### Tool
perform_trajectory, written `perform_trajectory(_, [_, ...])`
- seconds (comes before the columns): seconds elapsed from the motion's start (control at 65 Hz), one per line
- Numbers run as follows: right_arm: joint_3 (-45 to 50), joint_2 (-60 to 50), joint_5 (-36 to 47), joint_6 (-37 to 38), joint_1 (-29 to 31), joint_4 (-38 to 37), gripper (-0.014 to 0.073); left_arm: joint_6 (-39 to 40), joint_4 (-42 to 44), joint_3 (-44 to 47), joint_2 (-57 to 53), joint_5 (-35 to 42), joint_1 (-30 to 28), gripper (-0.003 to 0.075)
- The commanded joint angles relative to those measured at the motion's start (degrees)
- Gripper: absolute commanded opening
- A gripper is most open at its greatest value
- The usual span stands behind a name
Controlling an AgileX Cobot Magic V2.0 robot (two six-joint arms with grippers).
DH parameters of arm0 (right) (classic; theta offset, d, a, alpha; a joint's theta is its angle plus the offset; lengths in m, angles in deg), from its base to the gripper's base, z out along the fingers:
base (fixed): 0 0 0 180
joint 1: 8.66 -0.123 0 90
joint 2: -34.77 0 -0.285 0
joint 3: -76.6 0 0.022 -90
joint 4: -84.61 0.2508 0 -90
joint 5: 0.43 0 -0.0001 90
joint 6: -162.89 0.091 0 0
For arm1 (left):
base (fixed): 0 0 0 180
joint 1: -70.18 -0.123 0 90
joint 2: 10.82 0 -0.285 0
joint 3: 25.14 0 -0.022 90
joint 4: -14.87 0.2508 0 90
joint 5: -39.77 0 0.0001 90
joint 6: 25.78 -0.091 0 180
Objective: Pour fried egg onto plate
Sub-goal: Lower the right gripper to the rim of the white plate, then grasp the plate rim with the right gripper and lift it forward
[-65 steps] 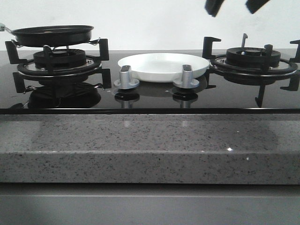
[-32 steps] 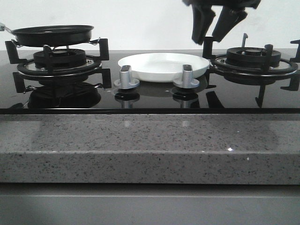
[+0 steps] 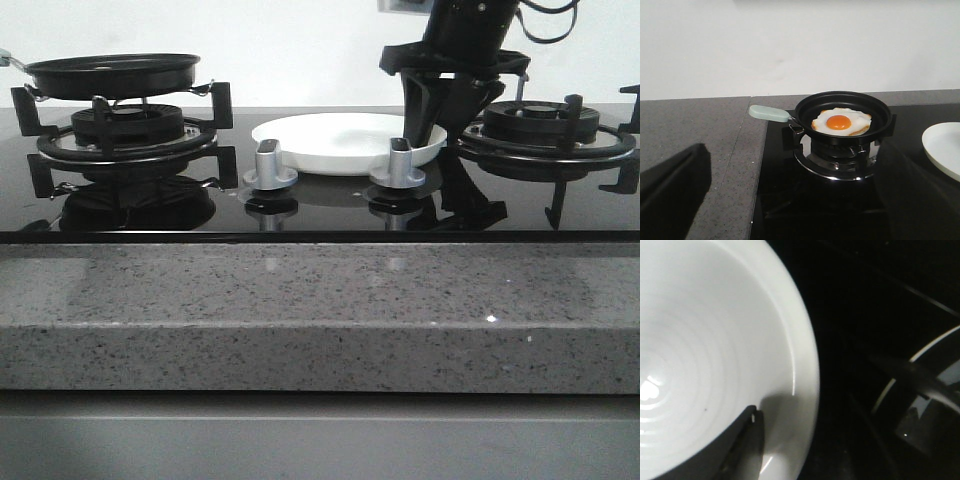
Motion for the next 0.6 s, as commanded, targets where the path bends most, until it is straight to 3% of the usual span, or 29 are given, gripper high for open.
perform_trajectory(0.0, [-1.80, -3.23, 0.31, -0.67, 0.04, 1.26, 0.0391, 0.59, -0.33, -2.11, 0.53, 4.90, -0.12, 0.0652])
perform_trajectory(0.092, [-2.39, -3.23, -0.36, -0.67, 0.04, 1.26, 0.0315, 0.59, -0.33, -2.11, 0.53, 4.90, -0.12, 0.0652])
perform_trajectory(0.277, [-3.75, -3.23, -2.11, -0.67, 0.04, 1.26, 0.0000, 0.59, -0.33, -2.11, 0.53, 4.90, -0.12, 0.0652])
perform_trajectory(0.339, [-4.65, -3.29, -2.73, -0.67, 0.04, 1.26, -0.0069, 0.59, -0.33, -2.11, 0.53, 4.90, -0.12, 0.0652])
perform_trajectory(0.585, [-9.09, -5.07, -5.45, -0.51, 0.04, 1.81, -0.0057, 0.59, -0.33, -2.11, 0.53, 4.90, -0.12, 0.0652])
